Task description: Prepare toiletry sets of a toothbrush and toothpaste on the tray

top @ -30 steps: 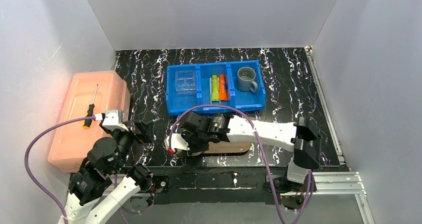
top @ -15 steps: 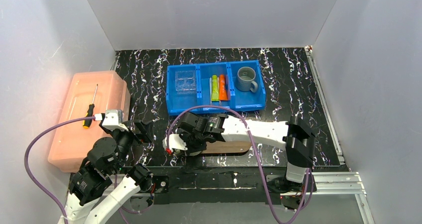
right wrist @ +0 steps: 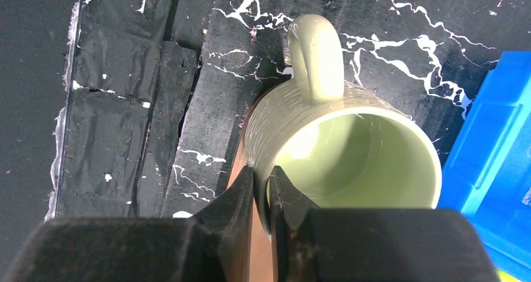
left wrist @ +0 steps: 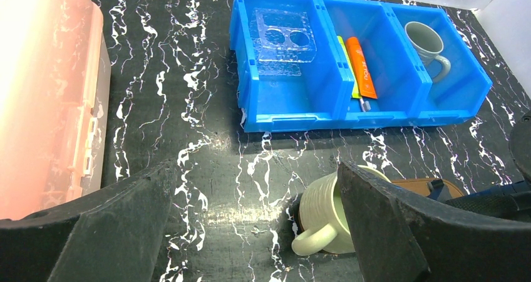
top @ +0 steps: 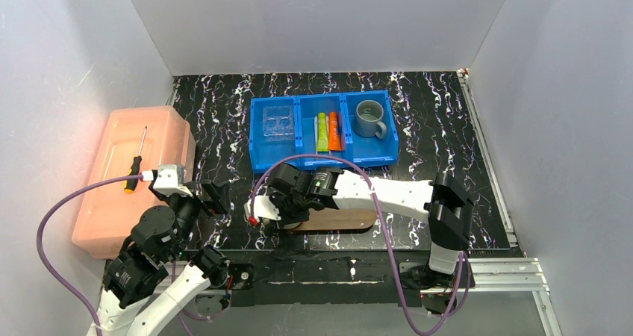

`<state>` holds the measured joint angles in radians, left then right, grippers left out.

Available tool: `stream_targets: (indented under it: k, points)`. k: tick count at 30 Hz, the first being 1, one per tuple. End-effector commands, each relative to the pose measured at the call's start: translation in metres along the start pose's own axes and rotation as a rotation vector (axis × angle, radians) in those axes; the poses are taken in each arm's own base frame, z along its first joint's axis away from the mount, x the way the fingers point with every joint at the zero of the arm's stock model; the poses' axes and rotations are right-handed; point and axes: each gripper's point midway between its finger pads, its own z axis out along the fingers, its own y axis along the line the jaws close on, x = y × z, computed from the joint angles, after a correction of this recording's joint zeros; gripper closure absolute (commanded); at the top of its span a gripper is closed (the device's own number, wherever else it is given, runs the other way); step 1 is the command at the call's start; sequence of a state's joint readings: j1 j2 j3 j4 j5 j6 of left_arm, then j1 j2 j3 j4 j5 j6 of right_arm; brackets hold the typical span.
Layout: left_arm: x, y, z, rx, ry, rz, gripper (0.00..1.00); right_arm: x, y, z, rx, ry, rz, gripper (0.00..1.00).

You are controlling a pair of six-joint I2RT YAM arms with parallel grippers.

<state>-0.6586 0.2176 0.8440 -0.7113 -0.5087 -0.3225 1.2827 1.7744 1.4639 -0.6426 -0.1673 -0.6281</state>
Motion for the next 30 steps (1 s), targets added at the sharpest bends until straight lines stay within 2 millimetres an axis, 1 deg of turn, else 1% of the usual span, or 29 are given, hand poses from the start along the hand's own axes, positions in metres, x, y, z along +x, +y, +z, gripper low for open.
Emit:
stream_targets:
  k: [1,23,30]
  points:
    - [0.000,0.003,0.001,-0.018,-0.008,-0.003,0.01,-0.037,-0.027,-0.014,0.092,-0.122,-0.052,0.99]
    - [0.000,0.003,0.001,-0.019,-0.006,-0.001,0.01,-0.020,-0.022,-0.001,0.047,-0.063,-0.026,0.99]
    - [0.000,0.003,0.001,-0.021,-0.005,-0.001,0.01,-0.017,-0.022,-0.003,0.040,-0.044,-0.018,0.99]
